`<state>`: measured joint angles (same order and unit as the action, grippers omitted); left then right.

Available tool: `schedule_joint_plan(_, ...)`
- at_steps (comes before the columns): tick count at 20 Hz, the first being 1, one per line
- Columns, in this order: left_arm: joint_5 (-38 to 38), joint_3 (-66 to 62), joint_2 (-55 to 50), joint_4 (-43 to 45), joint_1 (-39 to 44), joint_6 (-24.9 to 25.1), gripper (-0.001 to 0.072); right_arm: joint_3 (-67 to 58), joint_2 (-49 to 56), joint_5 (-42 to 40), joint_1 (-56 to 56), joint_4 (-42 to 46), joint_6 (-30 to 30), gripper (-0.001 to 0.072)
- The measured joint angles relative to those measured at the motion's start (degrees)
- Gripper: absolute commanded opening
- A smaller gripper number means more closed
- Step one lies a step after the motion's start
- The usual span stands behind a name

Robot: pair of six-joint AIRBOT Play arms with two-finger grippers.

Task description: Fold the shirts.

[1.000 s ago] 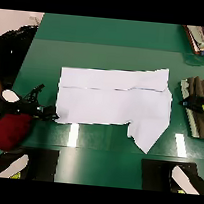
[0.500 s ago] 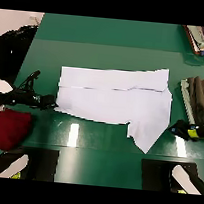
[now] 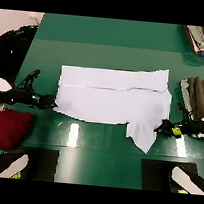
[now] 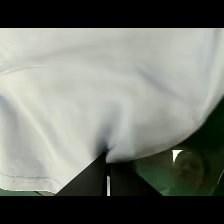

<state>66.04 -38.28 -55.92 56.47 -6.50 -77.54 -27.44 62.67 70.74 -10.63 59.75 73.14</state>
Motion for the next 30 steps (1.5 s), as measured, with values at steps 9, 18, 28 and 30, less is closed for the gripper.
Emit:
schedule_joint_plan(9, 14.4, 0.8, 15.0, 11.4, 0.0, -1.9, 0.0024, -0.3, -25.0, 15.9, -4.3, 9.0, 0.2, 0.0012)
schedule_joint_plan(18, 1.8, 0.4, 14.6, 5.9, 0.0, -5.7, 0.0023, -14.8, -21.8, 14.1, 0.5, 10.5, 1.6, 0.0012)
schedule_joint_plan(28, -11.9, -10.9, -11.5, 0.6, 0.0, -3.3, 0.0024, -41.5, 14.0, 4.9, 12.0, 10.5, 3.8, 0.0013)
schedule_joint_plan(30, -13.4, -13.2, -15.1, -0.1, 0.0, -2.9, 0.0024, -46.6, 19.1, 4.7, 12.5, 10.4, 4.1, 0.0013)
